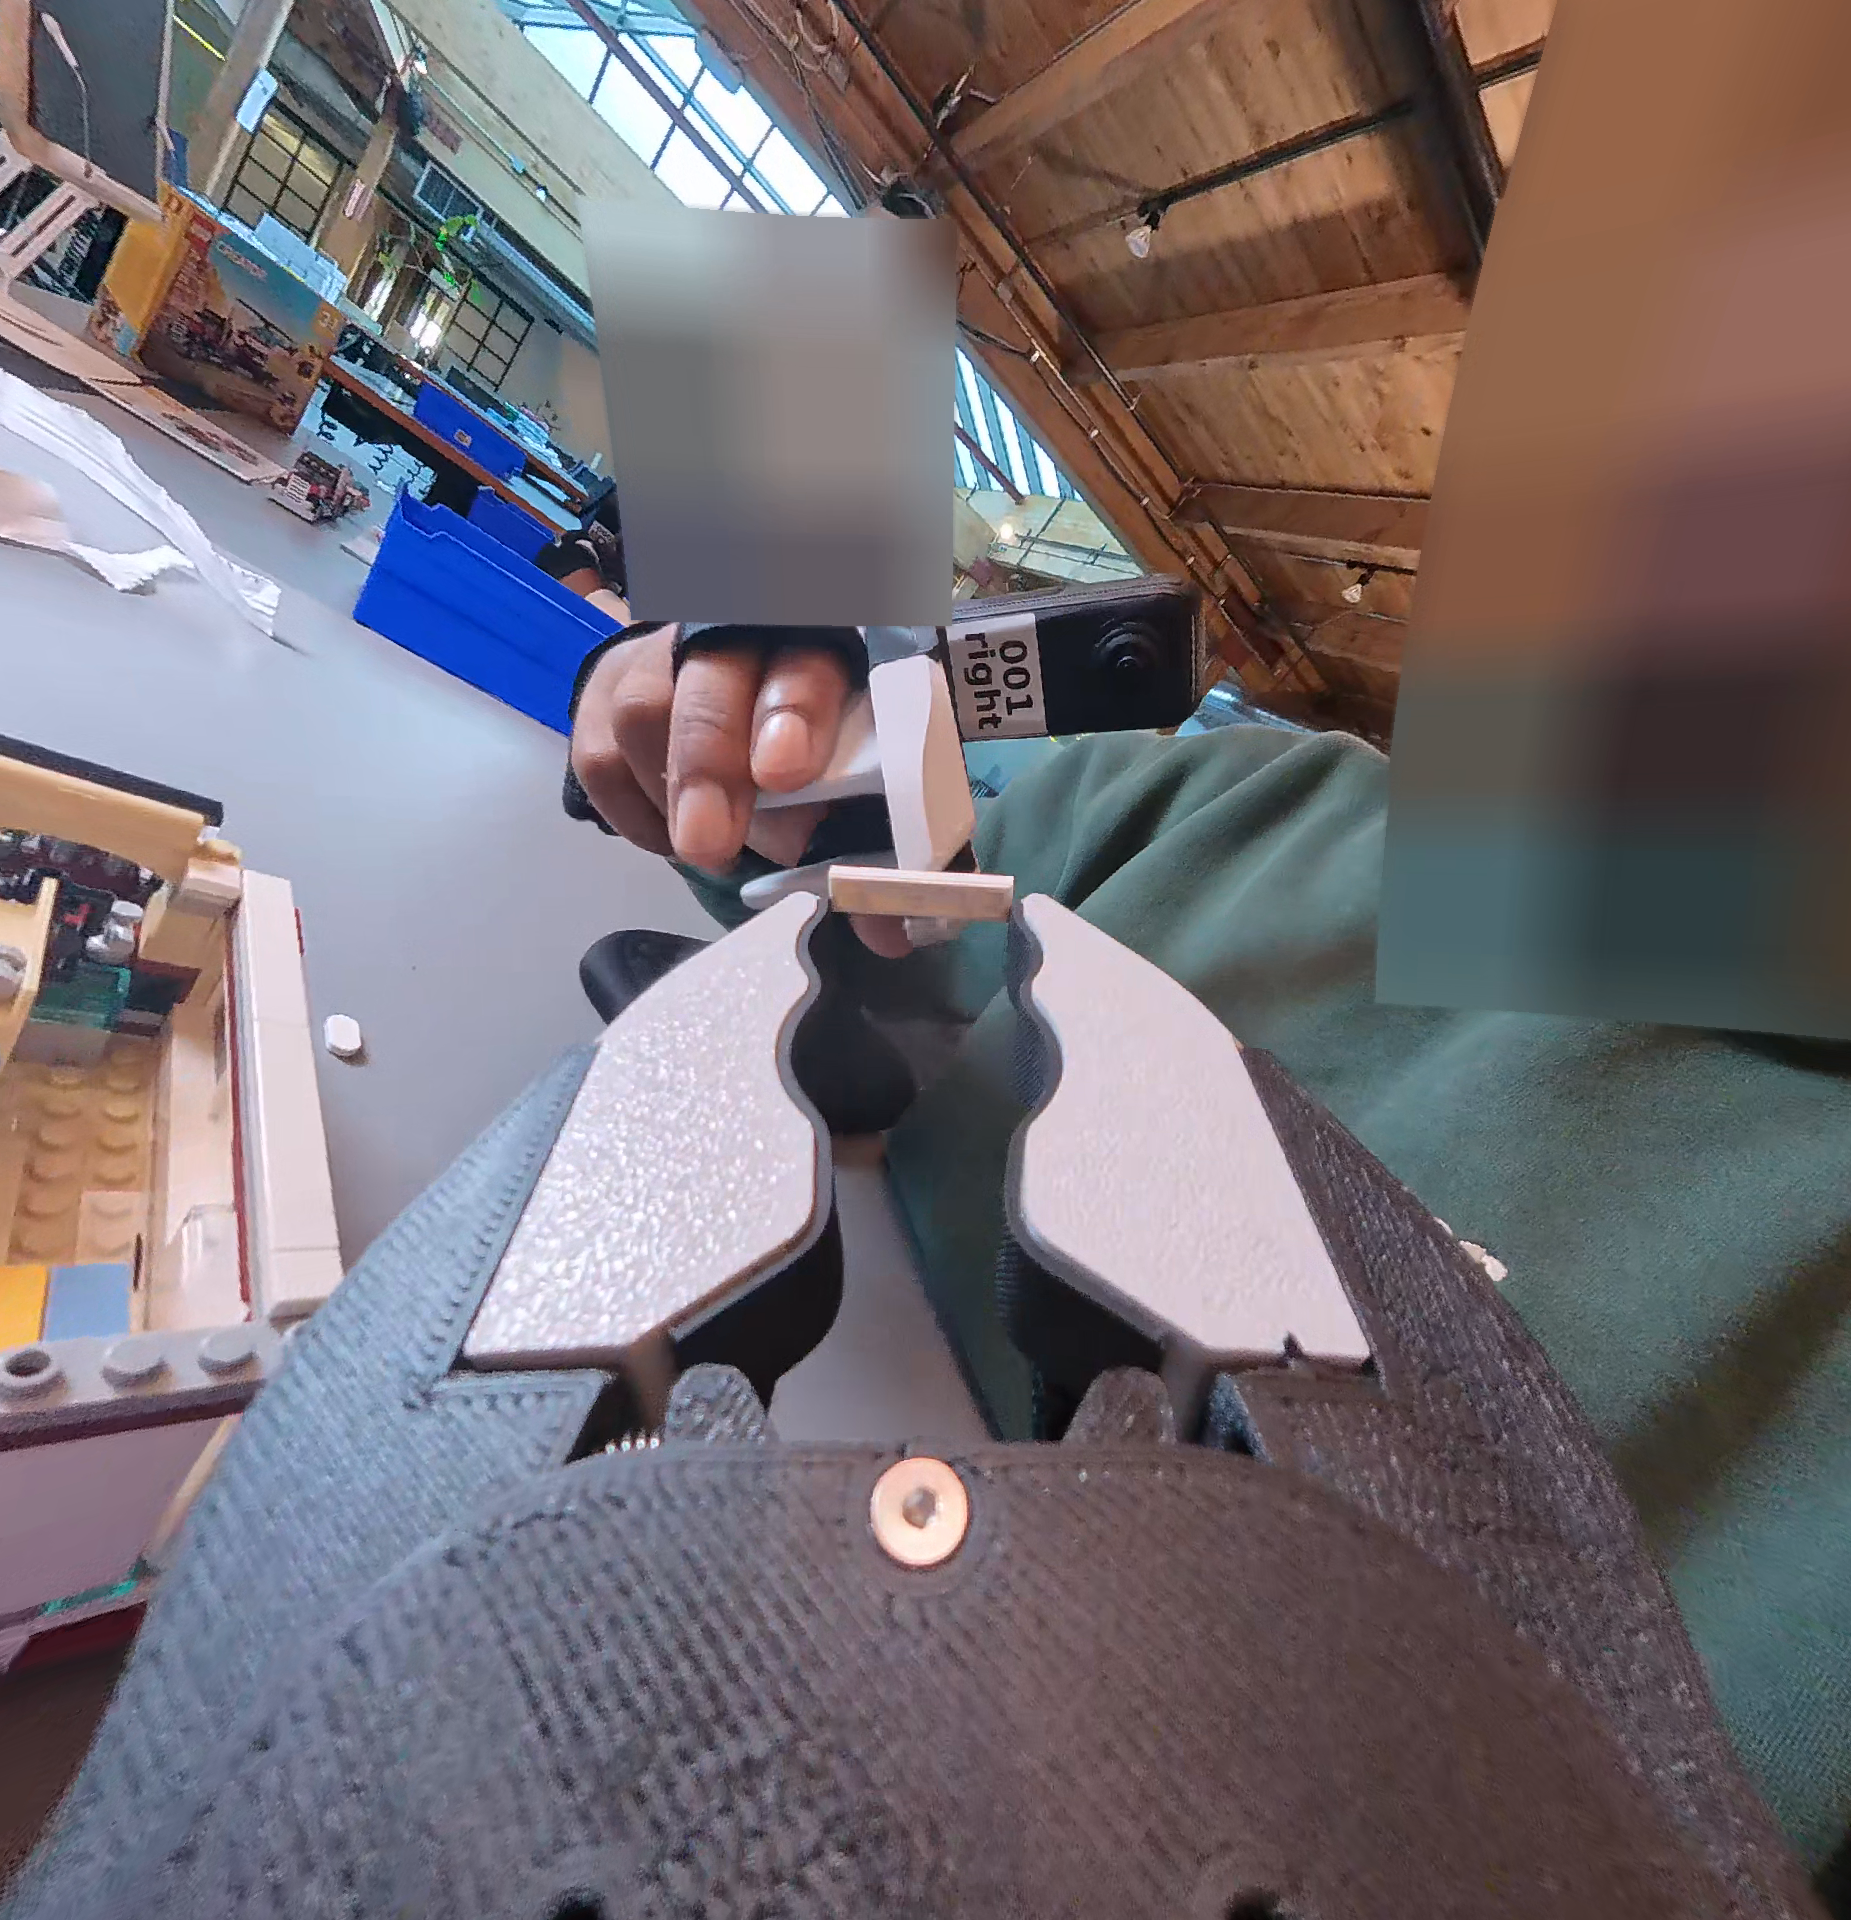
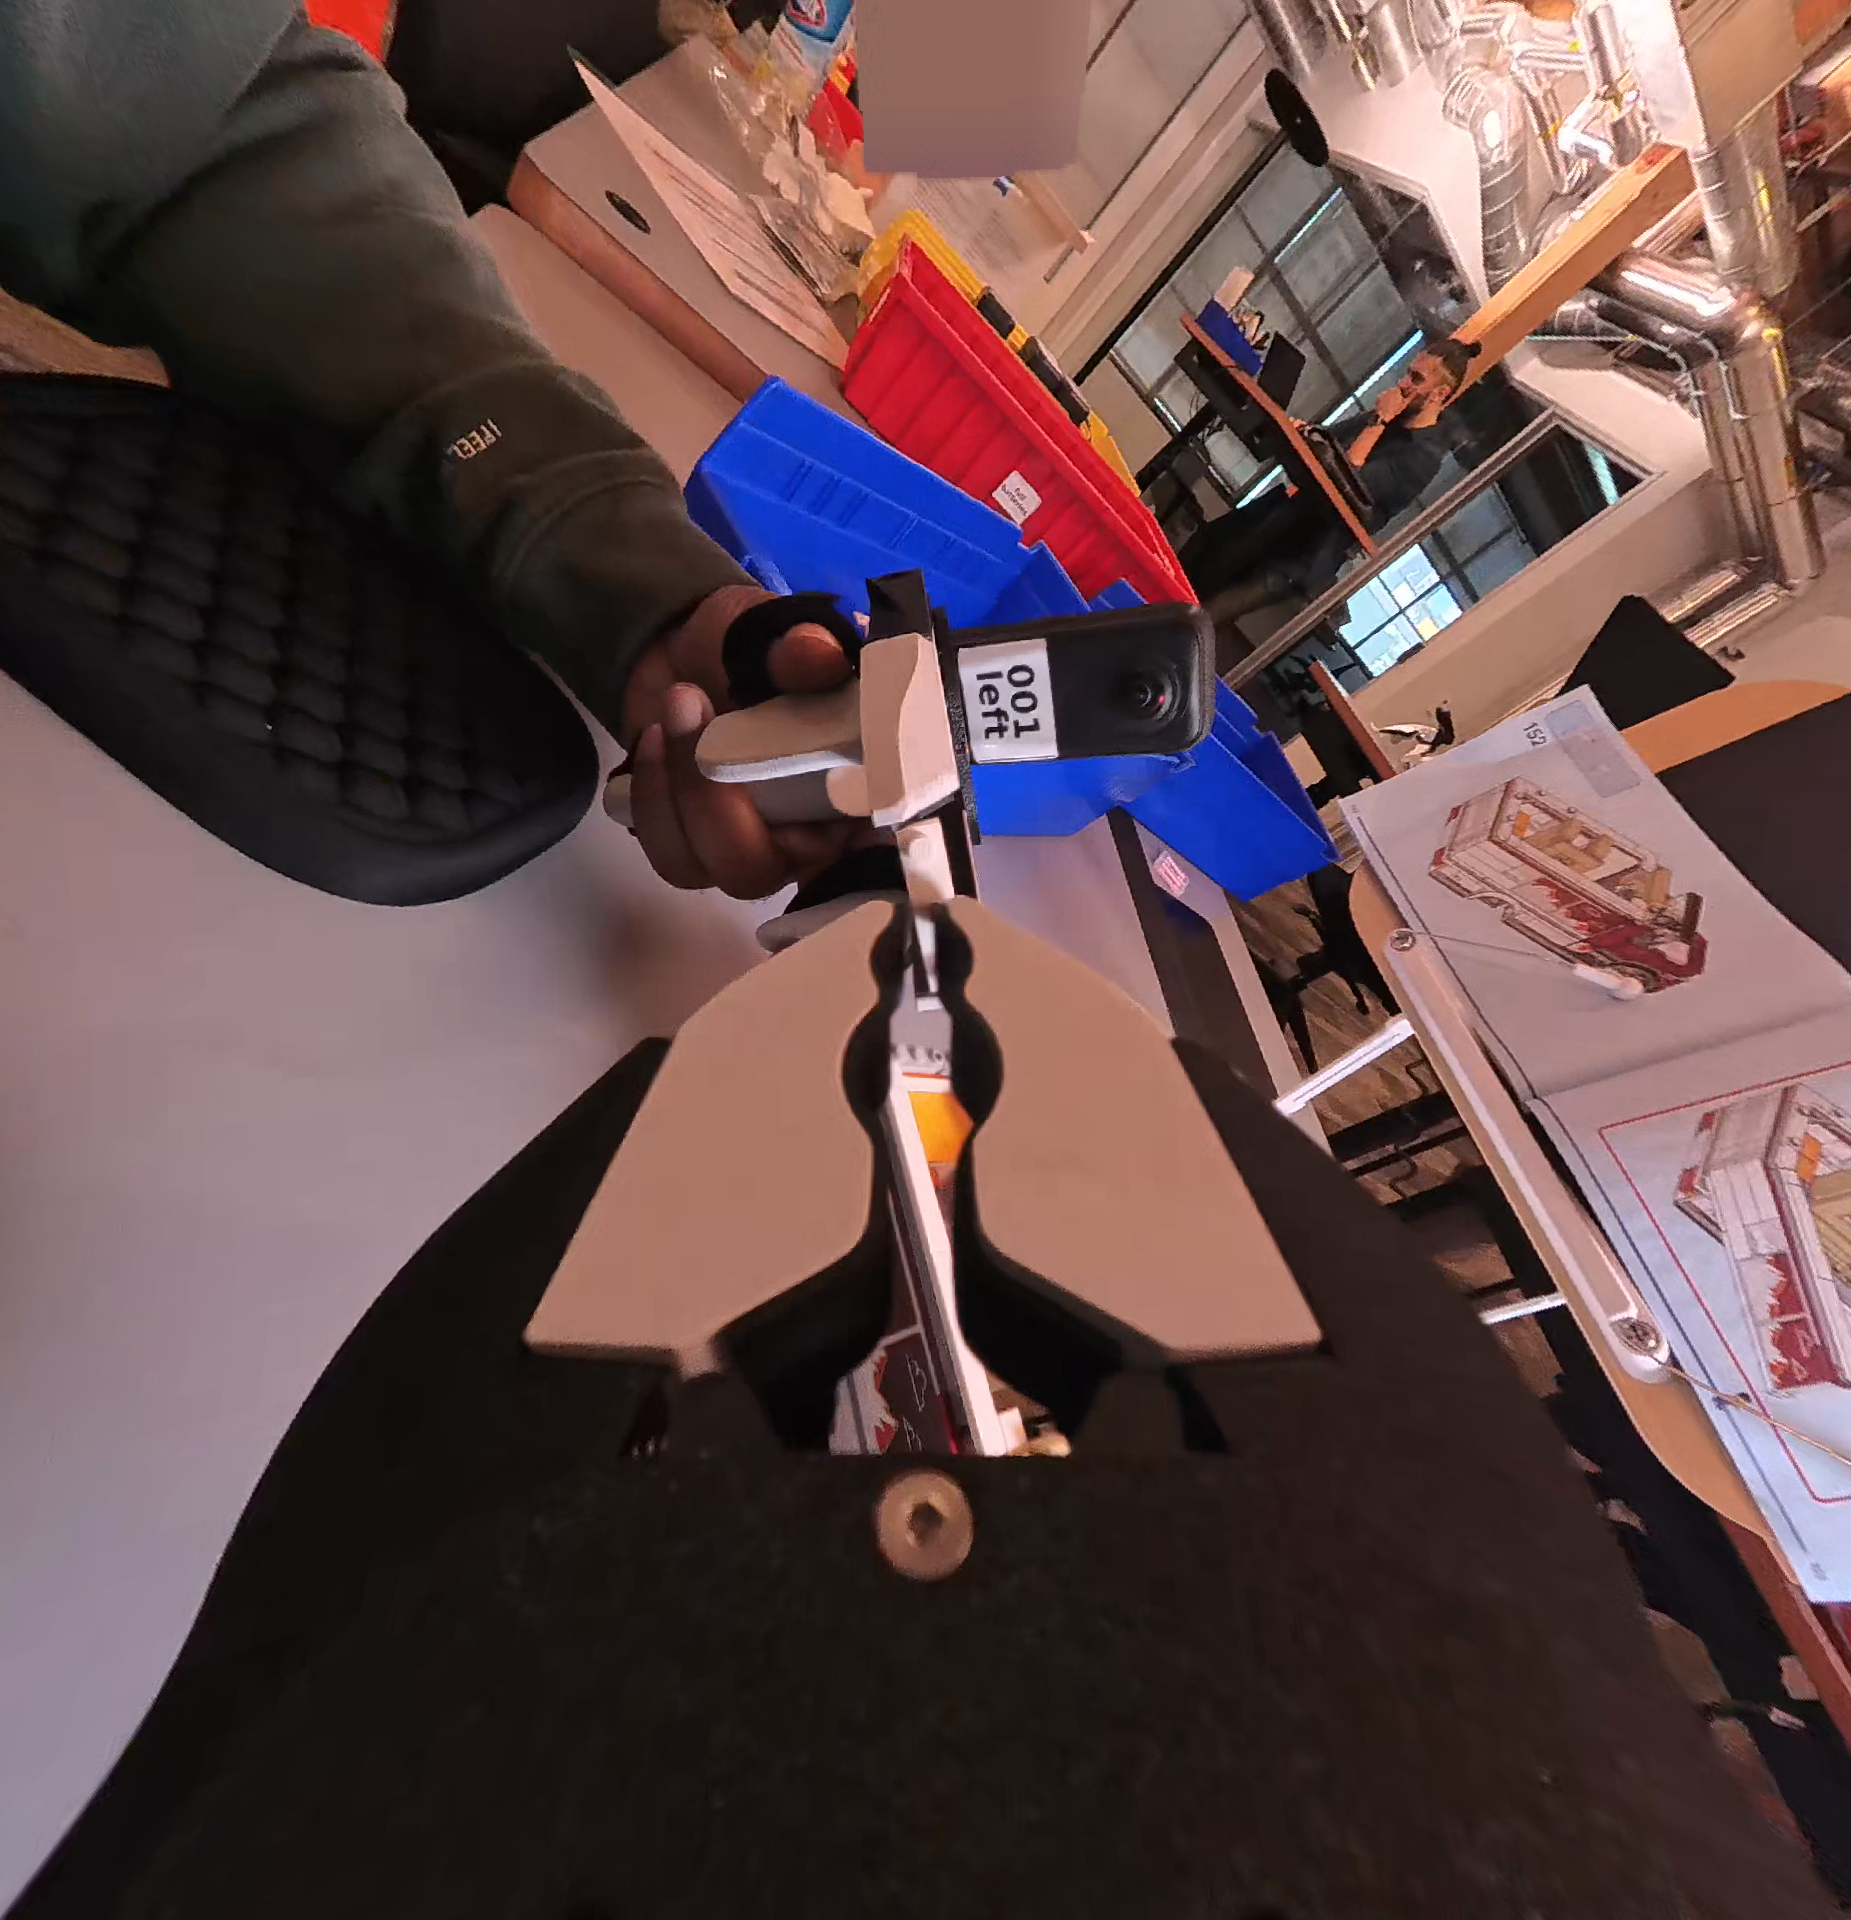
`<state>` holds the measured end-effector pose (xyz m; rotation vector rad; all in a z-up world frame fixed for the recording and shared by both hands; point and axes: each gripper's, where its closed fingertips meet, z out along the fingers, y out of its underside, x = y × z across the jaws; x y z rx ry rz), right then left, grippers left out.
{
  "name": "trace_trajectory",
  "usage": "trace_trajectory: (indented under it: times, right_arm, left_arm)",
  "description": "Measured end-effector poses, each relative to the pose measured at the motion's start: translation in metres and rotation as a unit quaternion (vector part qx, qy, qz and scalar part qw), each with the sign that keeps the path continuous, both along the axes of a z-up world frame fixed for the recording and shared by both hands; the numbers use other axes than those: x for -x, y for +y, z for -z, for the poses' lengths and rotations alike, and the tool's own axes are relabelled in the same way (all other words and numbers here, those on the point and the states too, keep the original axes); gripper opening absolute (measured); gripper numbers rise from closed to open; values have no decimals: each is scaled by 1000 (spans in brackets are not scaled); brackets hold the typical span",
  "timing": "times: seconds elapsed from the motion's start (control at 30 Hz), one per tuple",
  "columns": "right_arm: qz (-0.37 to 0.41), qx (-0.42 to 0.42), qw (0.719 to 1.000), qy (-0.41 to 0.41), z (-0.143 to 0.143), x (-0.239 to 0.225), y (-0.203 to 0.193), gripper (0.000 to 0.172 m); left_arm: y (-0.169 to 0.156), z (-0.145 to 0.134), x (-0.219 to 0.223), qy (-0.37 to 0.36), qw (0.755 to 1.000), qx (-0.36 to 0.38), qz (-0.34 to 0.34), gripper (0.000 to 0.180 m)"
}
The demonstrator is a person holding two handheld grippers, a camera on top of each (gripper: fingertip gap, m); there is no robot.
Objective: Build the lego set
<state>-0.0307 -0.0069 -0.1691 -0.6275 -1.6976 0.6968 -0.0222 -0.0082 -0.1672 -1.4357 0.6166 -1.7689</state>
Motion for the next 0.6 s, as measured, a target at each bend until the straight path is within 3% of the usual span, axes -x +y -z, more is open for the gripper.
trace_trajectory:
  times: [0.17,0.23,0.4,0.5,0.6]
  right_arm:
    - [4,-27,1000,-16,6,3,0,19]
    - [11,-40,999,-12,5,5,0,8]
    - [15,-19,999,-37,9,5,2,8]
    - [24,30,996,-82,20,-1,7,7]
    - [50,72,979,-186,53,-14,21,7]
  left_arm:
    - [-2,0,1,-5,1000,3,3,32]
    - [-4,3,-2,5,1000,-2,9,32]
    - [-3,5,-1,11,1000,0,-3,32]
    - [7,10,7,58,996,-38,-56,38]
    - [26,22,30,157,969,-104,-161,42]
